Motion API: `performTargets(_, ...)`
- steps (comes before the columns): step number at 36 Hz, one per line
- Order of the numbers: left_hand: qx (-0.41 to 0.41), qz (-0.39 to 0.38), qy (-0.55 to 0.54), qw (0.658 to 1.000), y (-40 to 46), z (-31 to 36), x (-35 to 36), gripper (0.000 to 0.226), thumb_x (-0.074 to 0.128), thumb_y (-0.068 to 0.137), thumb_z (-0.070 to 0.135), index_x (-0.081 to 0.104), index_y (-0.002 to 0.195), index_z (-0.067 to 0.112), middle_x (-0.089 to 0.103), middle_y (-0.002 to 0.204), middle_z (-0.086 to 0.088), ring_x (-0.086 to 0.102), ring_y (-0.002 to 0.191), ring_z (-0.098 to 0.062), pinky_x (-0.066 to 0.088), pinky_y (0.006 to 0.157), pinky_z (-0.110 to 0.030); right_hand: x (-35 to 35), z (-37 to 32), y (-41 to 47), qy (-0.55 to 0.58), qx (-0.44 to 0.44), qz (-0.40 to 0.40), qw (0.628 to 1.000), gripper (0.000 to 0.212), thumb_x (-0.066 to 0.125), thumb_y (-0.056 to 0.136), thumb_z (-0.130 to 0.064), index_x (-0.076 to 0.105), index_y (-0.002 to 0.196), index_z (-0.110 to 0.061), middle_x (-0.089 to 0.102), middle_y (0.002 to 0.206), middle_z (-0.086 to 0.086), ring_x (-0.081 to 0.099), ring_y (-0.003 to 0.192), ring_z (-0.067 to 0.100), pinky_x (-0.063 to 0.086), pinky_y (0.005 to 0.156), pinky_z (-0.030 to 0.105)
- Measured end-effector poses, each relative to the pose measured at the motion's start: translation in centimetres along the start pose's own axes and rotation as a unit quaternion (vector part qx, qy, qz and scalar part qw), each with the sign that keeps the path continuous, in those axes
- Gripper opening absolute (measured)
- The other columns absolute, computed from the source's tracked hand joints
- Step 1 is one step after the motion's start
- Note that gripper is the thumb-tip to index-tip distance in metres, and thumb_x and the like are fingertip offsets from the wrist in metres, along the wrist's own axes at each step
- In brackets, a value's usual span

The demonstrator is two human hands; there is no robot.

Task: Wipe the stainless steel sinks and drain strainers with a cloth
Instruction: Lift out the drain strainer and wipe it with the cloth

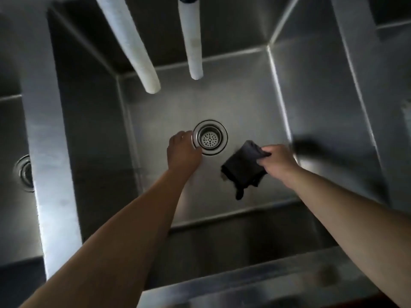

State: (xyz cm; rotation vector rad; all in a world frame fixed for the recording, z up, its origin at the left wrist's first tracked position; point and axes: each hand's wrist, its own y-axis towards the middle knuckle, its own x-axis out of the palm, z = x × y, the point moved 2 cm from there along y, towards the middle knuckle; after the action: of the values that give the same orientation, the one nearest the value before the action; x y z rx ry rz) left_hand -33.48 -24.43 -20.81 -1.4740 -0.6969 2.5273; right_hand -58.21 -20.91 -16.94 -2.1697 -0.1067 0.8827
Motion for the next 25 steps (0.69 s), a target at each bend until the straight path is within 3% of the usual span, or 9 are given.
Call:
performTargets(4,0.023,0.054,0.066,0.996,2.3,0.4,2.6,0.060,0.064,0.084,0.043,0.049,0.137,0.019,0.046,0.144,-0.005,0.038,0.134,-0.028,0.025,0.111,-0.041,-0.1,-0.4,2.0,-0.060,-0.097,0.060,0.992,0.021,0.059,0.084,-0.006,0.060,0.070,-0.022,0.054,0.084,0.008,0.055,0.079,0.025,0.035,0.062,0.026)
performTargets(7,0.012,0.067,0.106,0.992,3.0,0.5,4.2,0.072,0.066,0.081,0.051,0.040,0.141,0.022,0.035,0.149,-0.004,0.032,0.136,-0.029,0.019,0.113,-0.045,0.1,-1.8,2.4,-0.102,-0.167,0.047,0.980,0.026,0.058,0.088,-0.007,0.073,0.102,-0.024,0.054,0.101,0.006,0.056,0.093,0.023,0.039,0.077,0.027)
performTargets(10,-0.002,0.100,0.124,0.987,3.1,0.8,5.1,0.075,0.069,0.078,0.047,0.037,0.141,0.026,0.033,0.147,-0.003,0.031,0.134,-0.029,0.020,0.112,-0.045,0.3,-3.3,2.5,-0.121,-0.204,0.028,0.971,0.029,0.060,0.087,-0.008,0.072,0.107,-0.026,0.054,0.101,0.001,0.057,0.092,0.024,0.042,0.078,0.030)
performTargets(12,-0.014,0.118,0.134,0.984,3.2,1.2,5.3,0.074,0.071,0.077,0.039,0.036,0.141,0.028,0.034,0.146,-0.003,0.032,0.133,-0.028,0.023,0.111,-0.044,0.6,-4.0,2.4,-0.117,-0.219,0.033,0.968,0.030,0.063,0.086,-0.009,0.070,0.112,-0.024,0.058,0.105,0.003,0.059,0.095,0.027,0.047,0.086,0.038)
performTargets(16,-0.033,0.126,0.110,0.985,3.4,1.5,5.3,0.070,0.068,0.076,0.022,0.038,0.139,0.031,0.034,0.145,-0.001,0.032,0.133,-0.027,0.019,0.114,-0.041,2.2,-3.3,2.9,-0.086,-0.159,0.045,0.982,0.049,0.065,0.086,-0.013,0.053,0.133,-0.022,0.054,0.125,0.008,0.057,0.110,0.032,0.047,0.095,0.040)
performTargets(20,-0.028,0.140,0.075,0.987,3.4,1.3,4.9,0.056,0.066,0.076,0.021,0.050,0.130,0.027,0.041,0.140,0.000,0.033,0.132,-0.025,0.016,0.113,-0.040,3.7,-2.2,3.6,-0.035,-0.058,0.072,0.995,0.072,0.073,0.082,-0.025,0.036,0.144,-0.026,0.052,0.131,0.007,0.052,0.119,0.033,0.044,0.099,0.047)
performTargets(25,0.003,0.161,0.066,0.985,3.3,0.6,4.4,0.030,0.063,0.077,0.015,0.065,0.105,0.027,0.051,0.128,0.004,0.039,0.127,-0.023,0.020,0.110,-0.039,6.4,-2.2,3.2,-0.129,-0.034,0.097,0.986,0.115,0.080,0.066,-0.055,0.008,0.152,-0.027,0.040,0.145,0.009,0.037,0.132,0.035,0.031,0.102,0.053)
